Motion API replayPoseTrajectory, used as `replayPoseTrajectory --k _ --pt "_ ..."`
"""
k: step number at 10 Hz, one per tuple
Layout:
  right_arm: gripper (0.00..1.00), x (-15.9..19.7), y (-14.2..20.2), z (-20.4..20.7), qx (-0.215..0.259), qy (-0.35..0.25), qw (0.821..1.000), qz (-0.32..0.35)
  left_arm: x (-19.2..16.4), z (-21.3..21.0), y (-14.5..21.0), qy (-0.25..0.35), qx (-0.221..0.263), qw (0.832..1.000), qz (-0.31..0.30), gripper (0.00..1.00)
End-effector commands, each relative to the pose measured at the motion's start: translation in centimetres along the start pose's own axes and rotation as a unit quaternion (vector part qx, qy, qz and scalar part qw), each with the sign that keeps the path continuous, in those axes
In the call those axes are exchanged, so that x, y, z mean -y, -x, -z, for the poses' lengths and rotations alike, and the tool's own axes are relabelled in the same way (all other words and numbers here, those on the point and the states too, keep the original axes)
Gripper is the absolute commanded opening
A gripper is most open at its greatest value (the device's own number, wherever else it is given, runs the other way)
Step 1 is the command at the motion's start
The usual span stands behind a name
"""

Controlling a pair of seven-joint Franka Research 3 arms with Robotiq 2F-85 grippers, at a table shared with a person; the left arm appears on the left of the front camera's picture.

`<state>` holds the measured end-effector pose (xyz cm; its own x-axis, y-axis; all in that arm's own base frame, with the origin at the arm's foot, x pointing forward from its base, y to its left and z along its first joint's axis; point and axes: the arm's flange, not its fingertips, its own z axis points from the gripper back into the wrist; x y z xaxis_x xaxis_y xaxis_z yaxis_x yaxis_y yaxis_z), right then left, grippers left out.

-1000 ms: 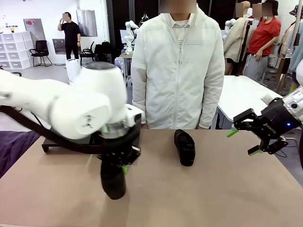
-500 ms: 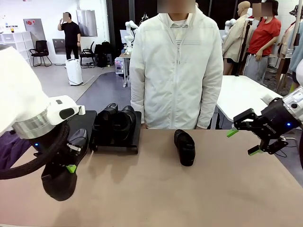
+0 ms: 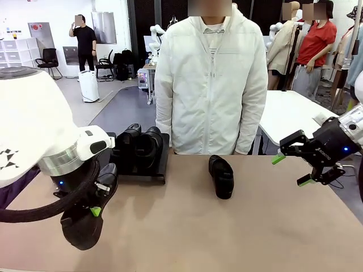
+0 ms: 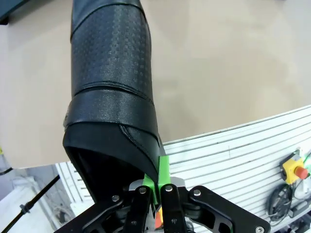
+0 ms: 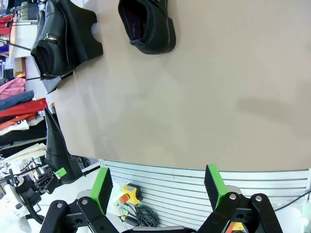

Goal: Organize the shoes by placing them on the stand.
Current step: Place the Shoe from the middle of the table onto the Shoes Stand.

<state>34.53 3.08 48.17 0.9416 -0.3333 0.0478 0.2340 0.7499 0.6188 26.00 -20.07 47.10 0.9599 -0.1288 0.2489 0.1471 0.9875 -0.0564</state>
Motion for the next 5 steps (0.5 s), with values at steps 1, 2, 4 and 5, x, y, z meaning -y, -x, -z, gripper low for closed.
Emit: replayPoseTrajectory --k 1,2,4,5 --pt "1.00 -0.3 0.1 -0.1 -0.001 -0.007 1.000 0.011 -2.4 -1.2 -2.0 0.014 0.013 1.000 -0.013 0.00" --pt "1.00 -0.3 0.1 -0.1 -0.001 -0.007 1.000 0.011 -6.4 -2.3 -5.3 0.036 0.025 0.998 -0.050 0.00" --pt "1.00 -0.3 0.1 -0.1 -0.001 -0.007 1.000 0.011 -12.7 -3.3 -9.3 0.057 0.058 0.995 -0.051 0.00" --pt "1.00 -0.3 0.1 -0.1 -0.001 -0.007 1.000 0.011 -15.3 -3.2 -11.0 0.062 0.078 0.995 -0.032 0.00"
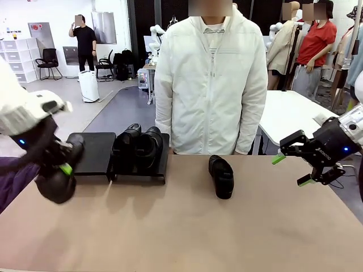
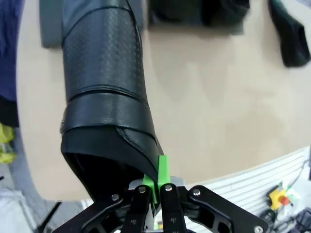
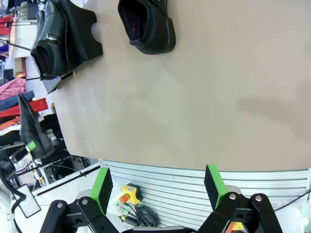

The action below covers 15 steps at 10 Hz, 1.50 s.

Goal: Organize the shoes by placing them on the stand.
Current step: Place the Shoe from the middle of the table onto the Shoes Stand.

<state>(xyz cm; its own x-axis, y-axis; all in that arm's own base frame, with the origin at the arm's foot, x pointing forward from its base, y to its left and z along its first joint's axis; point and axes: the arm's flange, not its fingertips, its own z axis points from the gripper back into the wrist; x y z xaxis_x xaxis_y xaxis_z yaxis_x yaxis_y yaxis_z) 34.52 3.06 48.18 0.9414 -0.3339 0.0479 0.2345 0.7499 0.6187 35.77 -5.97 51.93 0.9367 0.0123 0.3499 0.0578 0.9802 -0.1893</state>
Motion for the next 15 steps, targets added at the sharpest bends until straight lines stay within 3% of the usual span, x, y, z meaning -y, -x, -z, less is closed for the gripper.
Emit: replayPoseTrajectory --k 1,5,6,7,9,10,11,13,15 --pt "1.00 -0.3 0.1 -0.1 -0.001 -0.007 1.000 0.011 -1.5 1.1 -3.9 0.044 0.016 0.996 0.070 0.00" --pt "1.00 -0.3 0.1 -0.1 -0.001 -0.007 1.000 0.011 -7.6 6.5 -10.6 0.000 0.078 0.996 0.040 0.00" --pt "1.00 -0.3 0.1 -0.1 -0.001 -0.007 1.000 0.011 -8.1 6.7 -11.2 0.019 0.057 0.998 -0.015 0.00" --pt "1.00 -0.3 0.1 -0.1 -0.001 -0.007 1.000 0.011 -6.9 6.3 -9.1 -0.005 0.048 0.998 0.041 0.00" --pt "1.00 -0.3 0.1 -0.1 -0.001 -0.007 1.000 0.011 -6.9 6.3 -9.1 -0.005 0.048 0.998 0.041 0.00" --pt "1.00 -0.3 0.1 -0.1 -0.001 -0.007 1.000 0.011 -7.4 7.7 -10.1 -0.004 0.044 0.999 0.025 0.00" --pt "1.00 -0.3 0.1 -0.1 -0.001 -0.007 1.000 0.011 -6.9 7.7 -11.2 -0.051 0.087 0.994 0.032 0.00" --pt "1.00 -0.3 0.1 -0.1 -0.001 -0.007 1.000 0.011 -7.3 7.1 -14.1 -0.077 0.135 0.986 0.062 0.00" --pt "1.00 -0.3 0.1 -0.1 -0.001 -0.007 1.000 0.011 -7.6 7.7 -16.2 -0.088 0.127 0.984 0.090 0.00"
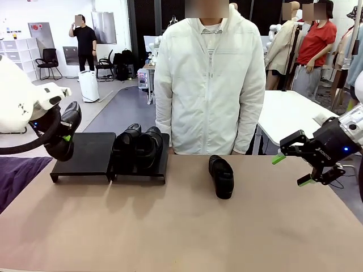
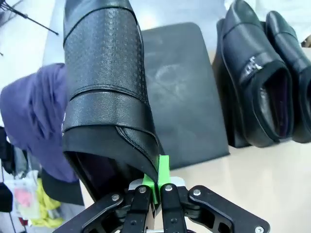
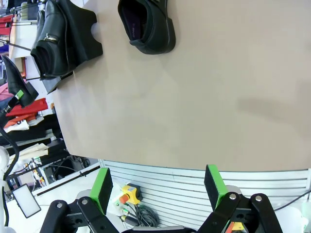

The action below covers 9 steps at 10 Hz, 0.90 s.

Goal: Organize the shoes by placing them on the stand.
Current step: Place the Shoe from the middle of the table onto the Shoes Stand.

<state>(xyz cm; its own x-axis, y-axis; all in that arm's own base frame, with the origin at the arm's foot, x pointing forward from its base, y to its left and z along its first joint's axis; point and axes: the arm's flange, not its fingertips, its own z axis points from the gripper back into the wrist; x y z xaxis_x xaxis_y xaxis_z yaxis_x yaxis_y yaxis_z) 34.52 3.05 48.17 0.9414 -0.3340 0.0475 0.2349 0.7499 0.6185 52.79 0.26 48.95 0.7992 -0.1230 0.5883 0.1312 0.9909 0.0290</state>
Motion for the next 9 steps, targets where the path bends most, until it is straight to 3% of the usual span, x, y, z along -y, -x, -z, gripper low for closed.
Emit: replayPoseTrajectory --k 1,7,8,9 --pt "1.00 -0.3 0.1 -0.1 -0.001 -0.008 1.000 0.011 -0.2 1.4 -1.6 -0.021 -0.001 1.000 -0.004 0.00" --pt "1.00 -0.3 0.1 -0.1 -0.001 -0.008 1.000 0.011 0.4 4.3 -2.4 -0.041 -0.035 0.999 -0.007 0.00" --pt "1.00 -0.3 0.1 -0.1 -0.001 -0.008 1.000 0.011 0.5 4.5 -2.4 -0.042 -0.039 0.998 -0.006 0.30" --pt "1.00 -0.3 0.1 -0.1 -0.001 -0.008 1.000 0.011 0.5 4.6 -2.4 -0.043 -0.041 0.998 -0.004 0.86"
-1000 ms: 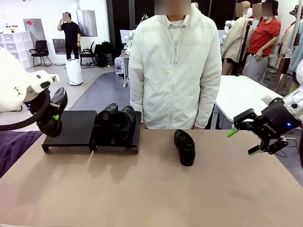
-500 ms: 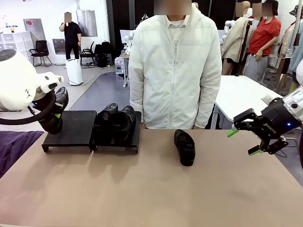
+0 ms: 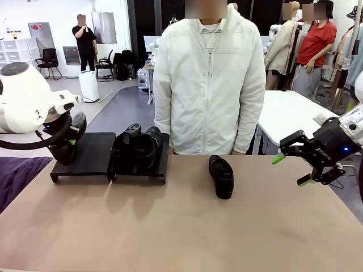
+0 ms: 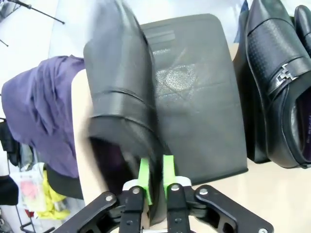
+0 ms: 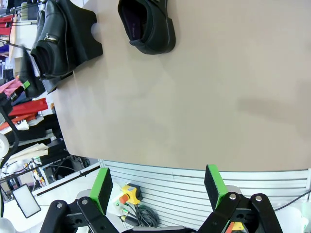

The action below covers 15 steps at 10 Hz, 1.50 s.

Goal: Organize the shoes by placing them on the stand.
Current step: Place the Shoe from the middle of the table onto the Shoes Stand.

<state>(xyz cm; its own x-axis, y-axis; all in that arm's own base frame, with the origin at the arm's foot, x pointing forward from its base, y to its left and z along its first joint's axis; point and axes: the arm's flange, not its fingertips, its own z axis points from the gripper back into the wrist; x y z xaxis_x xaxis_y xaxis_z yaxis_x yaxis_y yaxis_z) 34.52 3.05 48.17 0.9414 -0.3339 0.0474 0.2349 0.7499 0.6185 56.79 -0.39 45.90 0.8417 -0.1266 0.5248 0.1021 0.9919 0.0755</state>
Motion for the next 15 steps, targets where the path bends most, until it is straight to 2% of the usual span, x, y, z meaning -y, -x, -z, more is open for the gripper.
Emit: replayPoseTrajectory --k 1,6,8,10,13,14,15 --pt "1.00 -0.3 0.1 -0.1 -0.001 -0.008 1.000 0.011 0.3 -0.3 -0.8 -0.016 0.002 1.000 -0.003 1.00" --pt "1.00 -0.3 0.1 -0.1 -0.001 -0.008 1.000 0.011 0.2 -1.2 -0.1 -0.015 0.012 1.000 -0.005 1.00" --pt "1.00 -0.3 0.1 -0.1 -0.001 -0.008 1.000 0.011 -0.1 -3.0 1.2 0.015 0.001 1.000 0.010 1.00" --pt "1.00 -0.3 0.1 -0.1 -0.001 -0.008 1.000 0.011 -1.6 -6.4 3.7 0.103 -0.083 0.990 0.042 1.00" --pt "1.00 -0.3 0.1 -0.1 -0.001 -0.008 1.000 0.011 -3.2 -12.6 10.2 0.268 -0.110 0.952 0.099 1.00" --pt "1.00 -0.3 0.1 -0.1 -0.001 -0.008 1.000 0.011 -2.7 -14.5 14.1 0.302 -0.096 0.944 0.088 1.00" --pt "1.00 -0.3 0.1 -0.1 -0.001 -0.008 1.000 0.011 -1.5 -15.0 17.3 0.307 -0.086 0.944 0.089 1.00"
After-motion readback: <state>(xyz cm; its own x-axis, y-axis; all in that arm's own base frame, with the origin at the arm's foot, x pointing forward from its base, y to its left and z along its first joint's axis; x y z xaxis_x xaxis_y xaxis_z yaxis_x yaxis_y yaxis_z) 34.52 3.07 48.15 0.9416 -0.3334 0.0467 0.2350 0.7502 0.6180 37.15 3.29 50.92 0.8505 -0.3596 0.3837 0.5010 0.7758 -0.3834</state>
